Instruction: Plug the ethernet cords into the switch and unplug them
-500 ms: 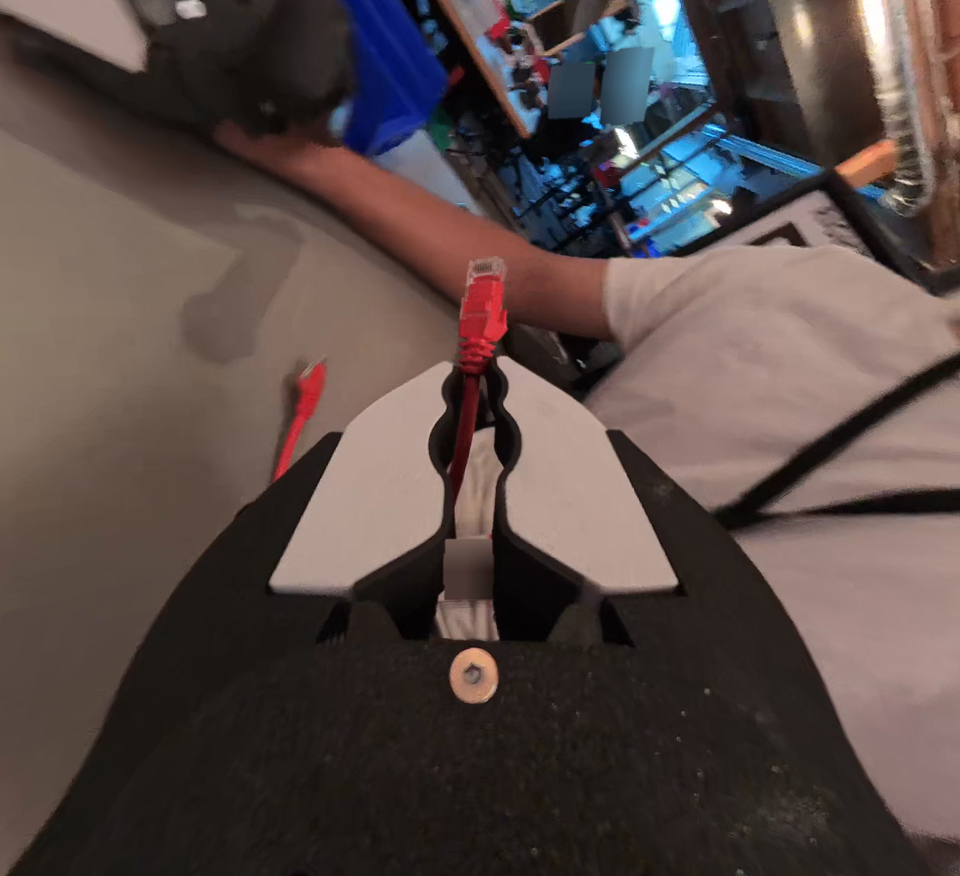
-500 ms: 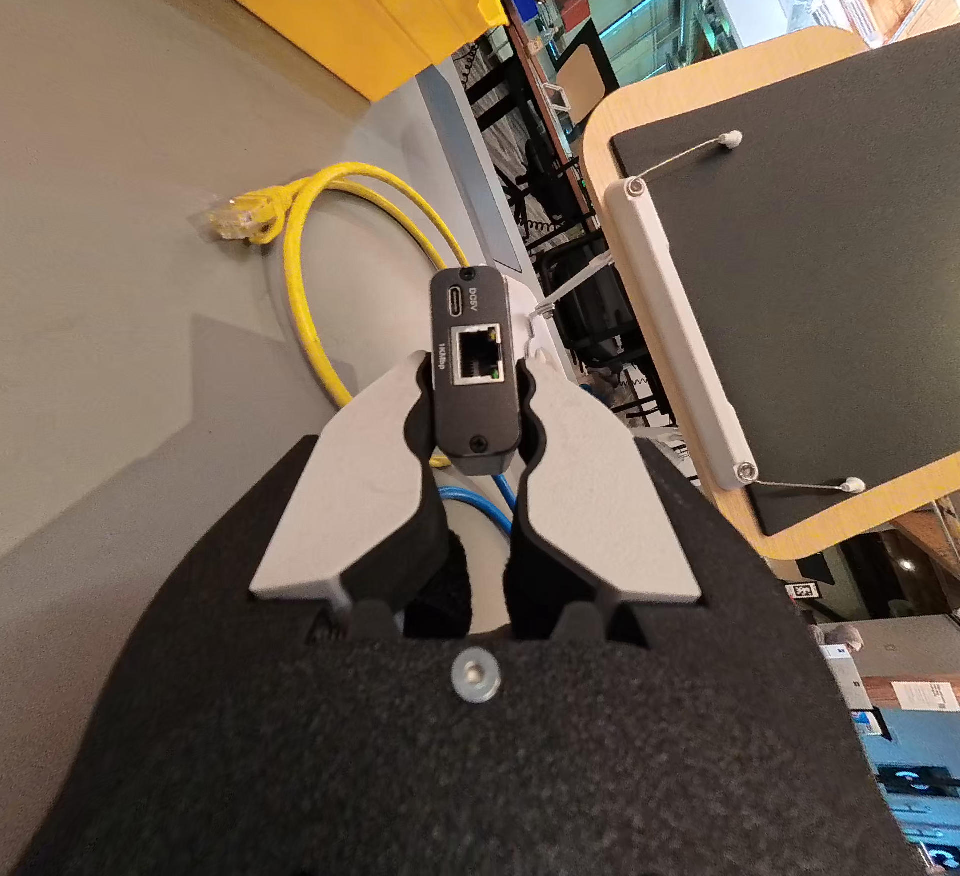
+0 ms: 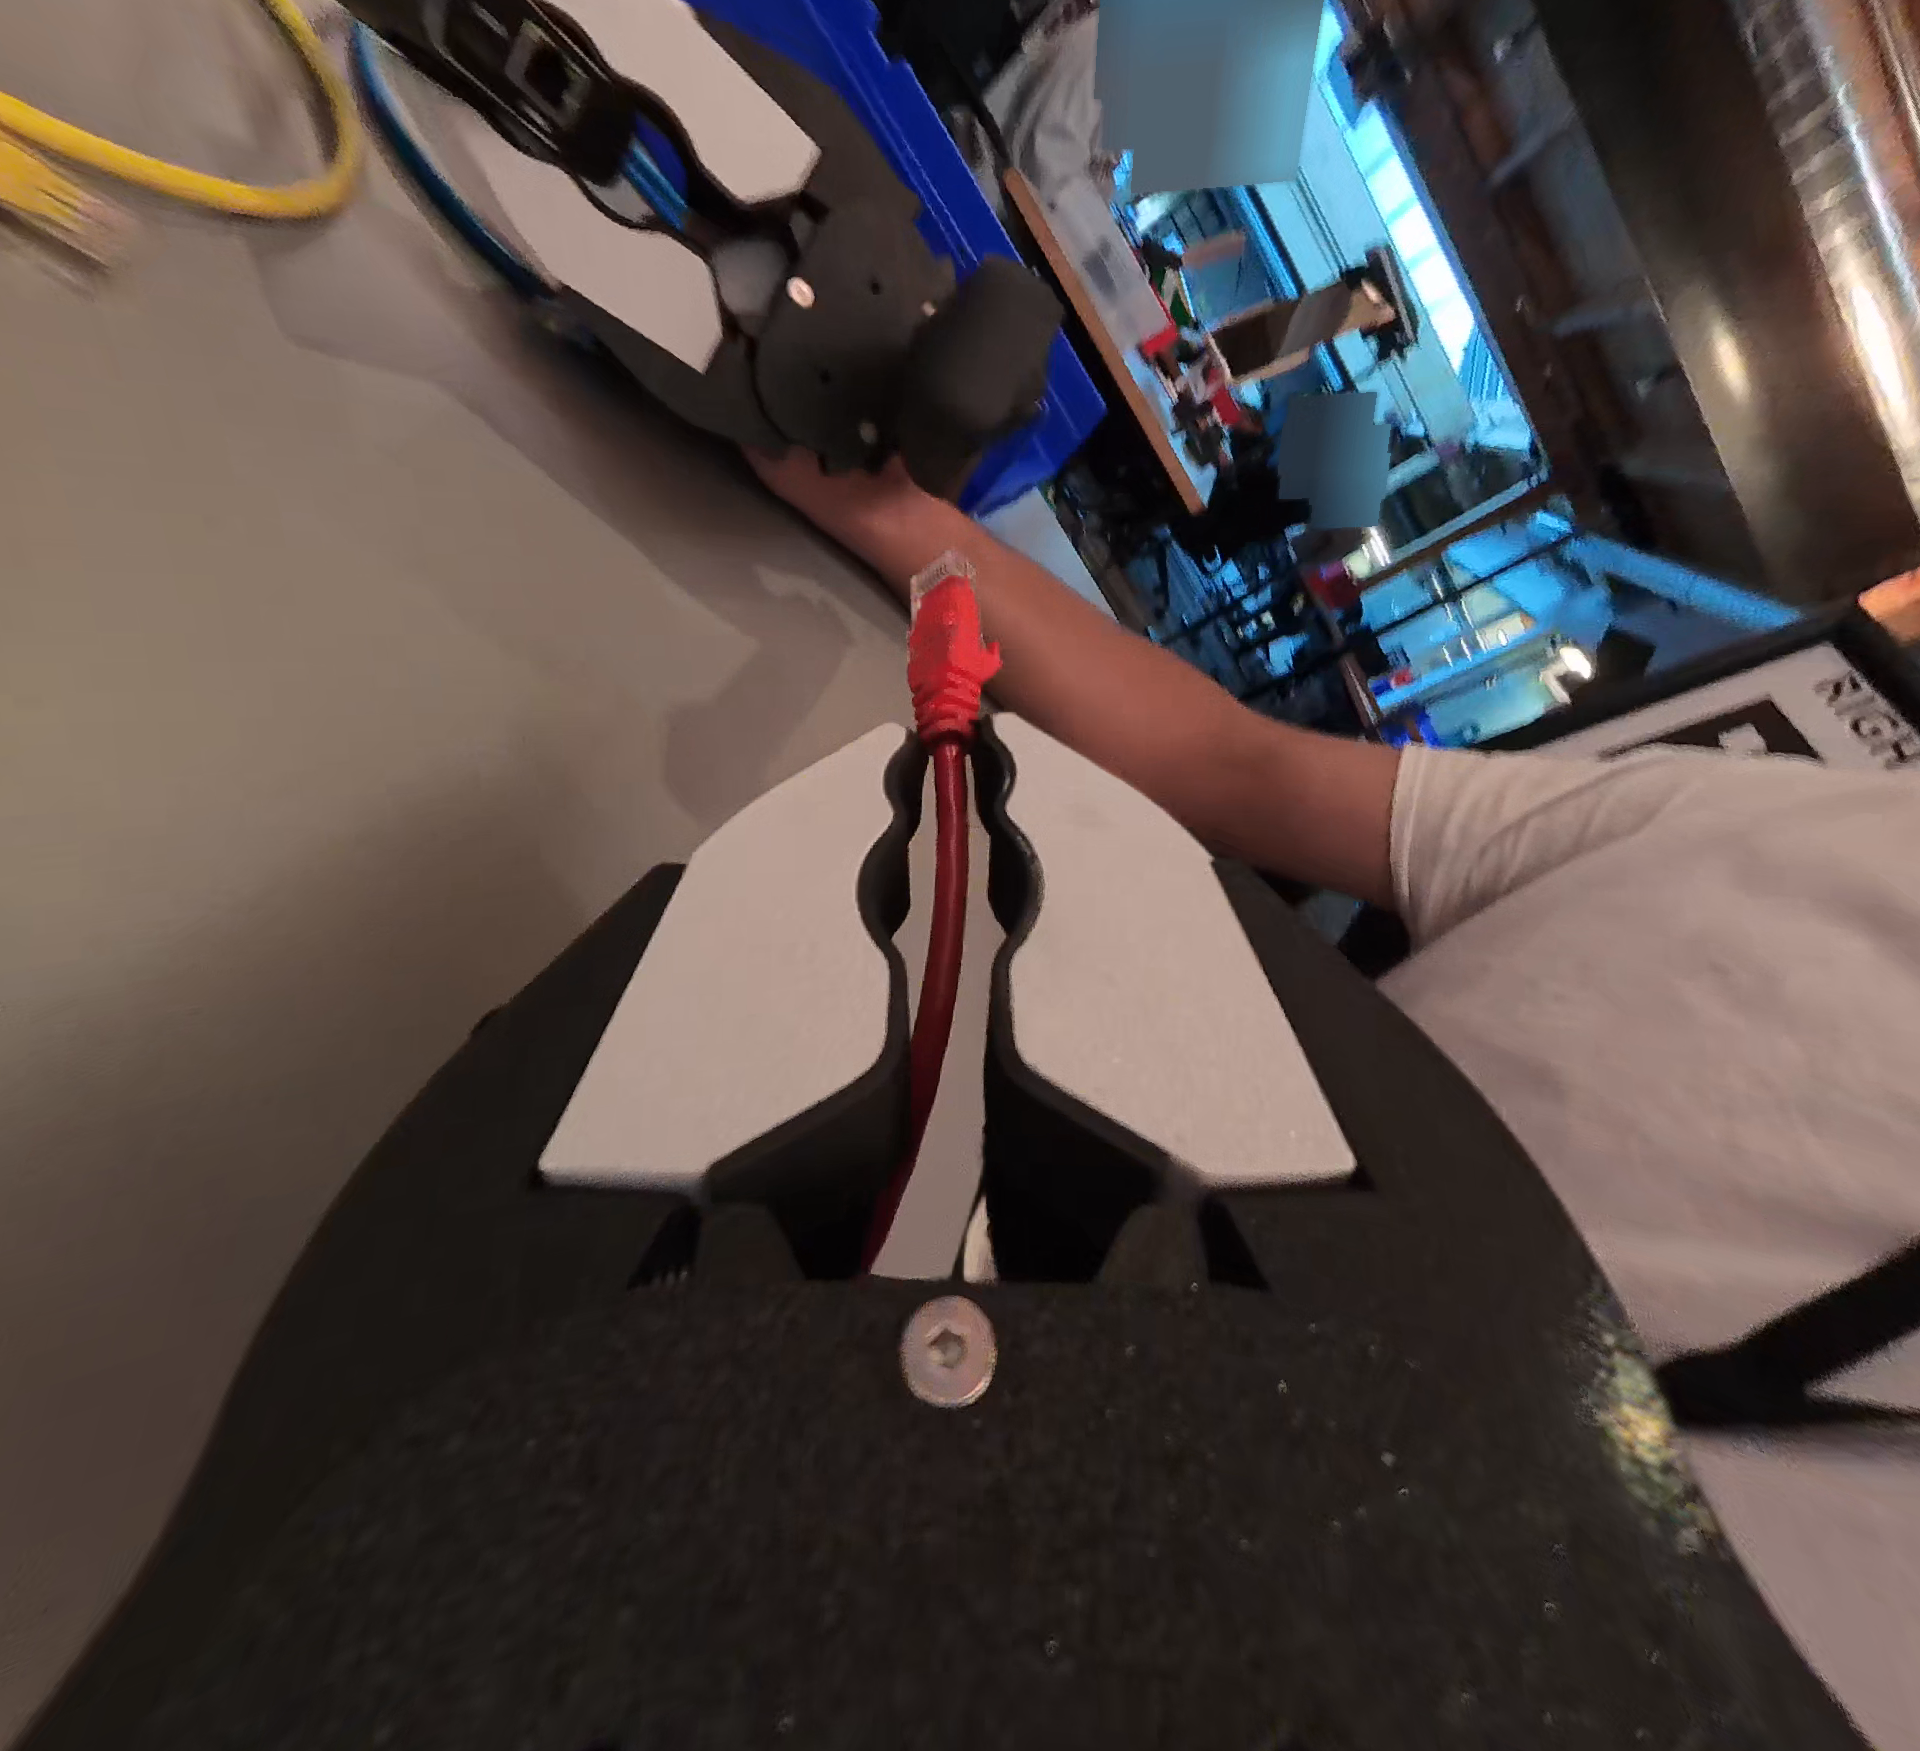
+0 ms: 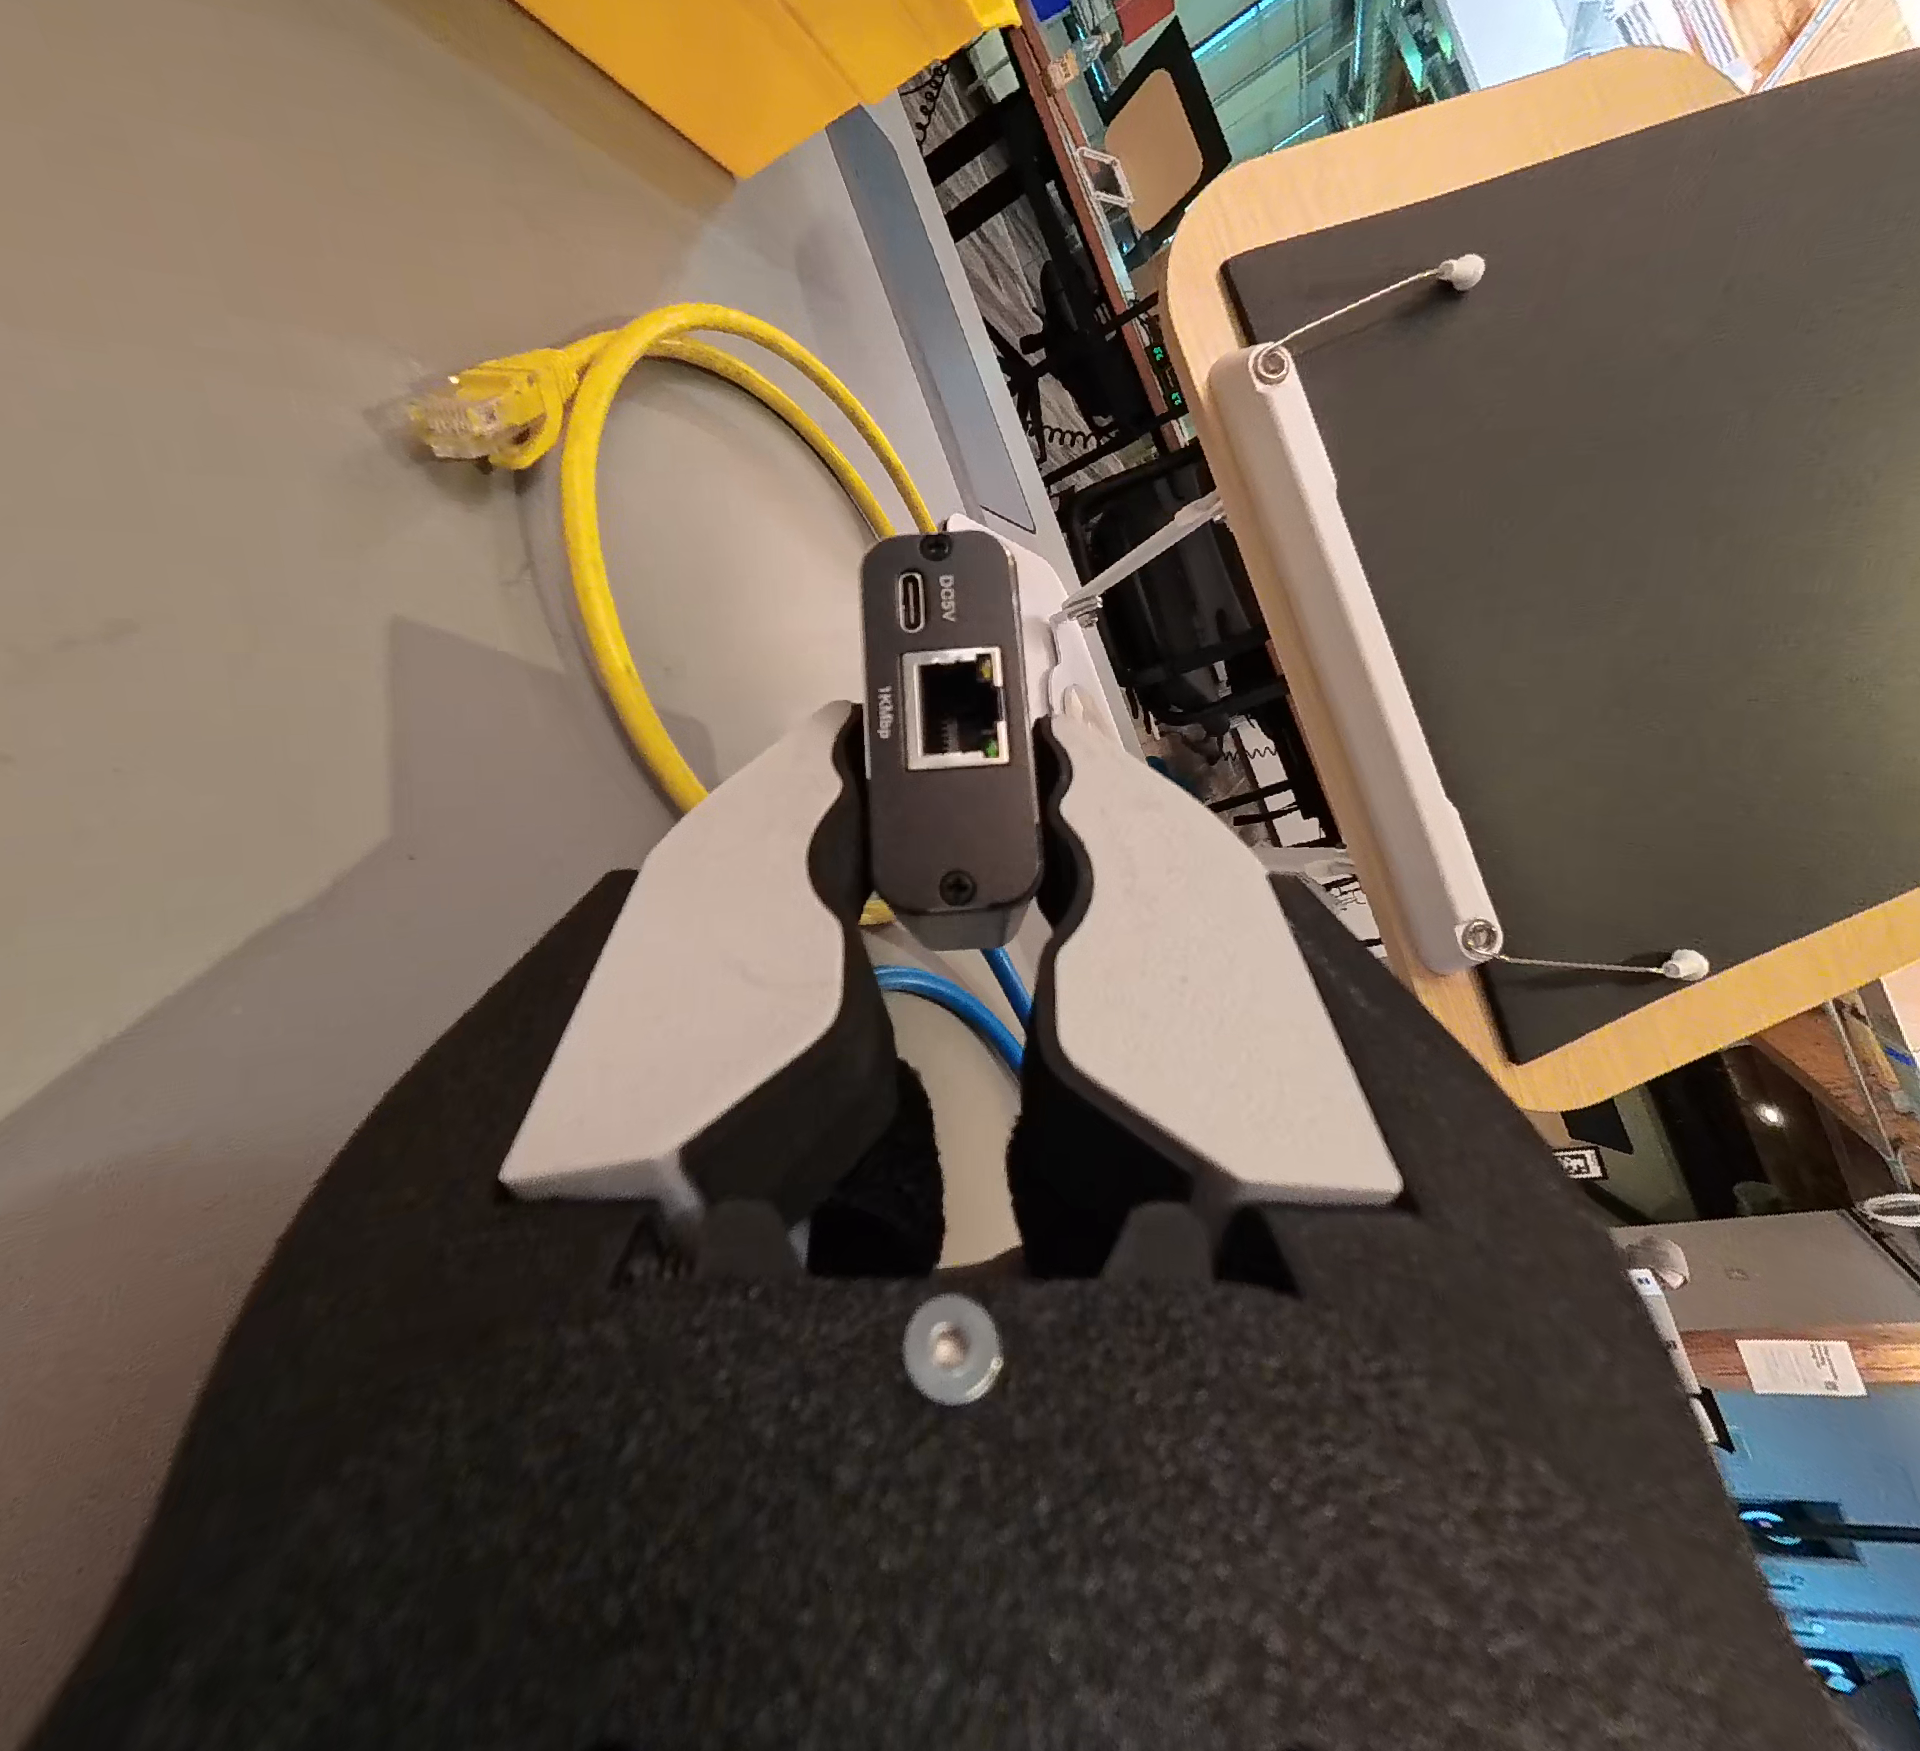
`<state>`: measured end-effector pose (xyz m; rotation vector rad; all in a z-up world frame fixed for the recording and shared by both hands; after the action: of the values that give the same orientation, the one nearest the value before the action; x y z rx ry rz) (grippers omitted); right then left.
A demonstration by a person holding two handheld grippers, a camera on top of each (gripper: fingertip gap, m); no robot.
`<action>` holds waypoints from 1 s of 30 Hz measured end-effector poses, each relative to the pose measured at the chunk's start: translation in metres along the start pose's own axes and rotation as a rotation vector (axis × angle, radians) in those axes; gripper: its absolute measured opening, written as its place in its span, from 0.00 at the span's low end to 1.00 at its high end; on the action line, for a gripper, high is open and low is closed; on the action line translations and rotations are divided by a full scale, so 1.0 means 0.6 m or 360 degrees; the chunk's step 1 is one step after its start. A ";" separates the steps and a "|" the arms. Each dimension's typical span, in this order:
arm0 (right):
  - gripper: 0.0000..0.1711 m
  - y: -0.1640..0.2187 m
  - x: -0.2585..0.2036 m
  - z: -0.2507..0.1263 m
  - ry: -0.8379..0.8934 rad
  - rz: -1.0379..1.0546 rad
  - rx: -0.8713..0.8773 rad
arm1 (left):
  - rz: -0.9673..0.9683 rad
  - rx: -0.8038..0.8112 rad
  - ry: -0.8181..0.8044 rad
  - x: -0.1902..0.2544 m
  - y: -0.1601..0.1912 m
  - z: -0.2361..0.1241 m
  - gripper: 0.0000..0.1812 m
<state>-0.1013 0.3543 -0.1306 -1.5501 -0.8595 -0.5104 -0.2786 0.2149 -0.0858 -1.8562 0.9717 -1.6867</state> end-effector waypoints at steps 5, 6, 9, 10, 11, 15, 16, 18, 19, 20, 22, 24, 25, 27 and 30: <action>0.16 0.000 0.000 0.000 -0.0003 0.0003 0.0000 | -0.0103 0.0126 -0.0185 -0.036 -0.030 0.004 0.05; 0.16 0.000 0.000 0.000 -0.0004 0.0002 0.0001 | -0.0141 0.0146 -0.0208 -0.043 -0.035 0.011 0.05; 0.16 0.000 0.001 0.001 -0.0006 0.0010 0.0005 | -0.0241 0.0166 -0.0300 -0.066 -0.043 0.040 0.05; 0.16 0.000 0.001 0.001 -0.0008 0.0014 0.0006 | -0.0259 0.0187 -0.0327 -0.072 -0.048 0.051 0.05; 0.16 0.000 0.001 0.000 -0.0008 0.0017 0.0007 | -0.0271 0.0203 -0.0348 -0.077 -0.053 0.063 0.05; 0.16 0.000 0.004 0.000 -0.0013 0.0043 0.0013 | -0.0250 0.0146 -0.0511 -0.107 -0.052 0.095 0.05; 0.16 0.000 0.005 0.000 -0.0015 0.0055 0.0016 | -0.0245 0.0109 -0.0535 -0.111 -0.048 0.100 0.06; 0.16 0.001 0.007 0.000 -0.0017 0.0073 0.0021 | -0.0214 0.0036 -0.0597 -0.118 -0.037 0.103 0.14; 0.16 0.001 0.007 0.000 -0.0020 0.0080 0.0023 | -0.0179 -0.0013 -0.0646 -0.123 -0.030 0.101 0.17; 0.16 0.001 0.007 0.000 -0.0023 0.0085 0.0024 | -0.0129 -0.0056 -0.0684 -0.125 -0.026 0.099 0.19; 0.16 0.000 0.007 0.000 -0.0025 0.0089 0.0027 | 0.0040 -0.0120 -0.0736 -0.121 -0.024 0.094 0.25; 0.16 0.000 0.007 0.001 -0.0030 0.0090 0.0029 | 0.0318 -0.0230 -0.0805 -0.114 -0.020 0.084 0.27; 0.16 0.000 0.007 0.001 -0.0030 0.0090 0.0029 | 0.0489 -0.0296 -0.0851 -0.113 -0.017 0.078 0.27; 0.16 0.000 0.007 0.000 -0.0033 0.0097 0.0030 | 0.0806 -0.0389 -0.0959 -0.117 -0.015 0.064 0.26; 0.16 0.000 0.008 0.000 -0.0034 0.0108 0.0034 | 0.0986 -0.0528 -0.1049 -0.132 -0.008 0.052 0.26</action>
<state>-0.0982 0.3556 -0.1270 -1.5621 -0.8233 -0.4351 -0.2475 0.2732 -0.1397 -1.8360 1.3726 -0.5235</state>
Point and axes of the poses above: each gripper's, where its closed fingertips meet, z out along the fingers, y out of its underside, x = y × z across the jaws, the point moved 2 cm from there along -z, back along the fingers, and after that the axes turned 10 degrees about z, right-handed, at the moved point
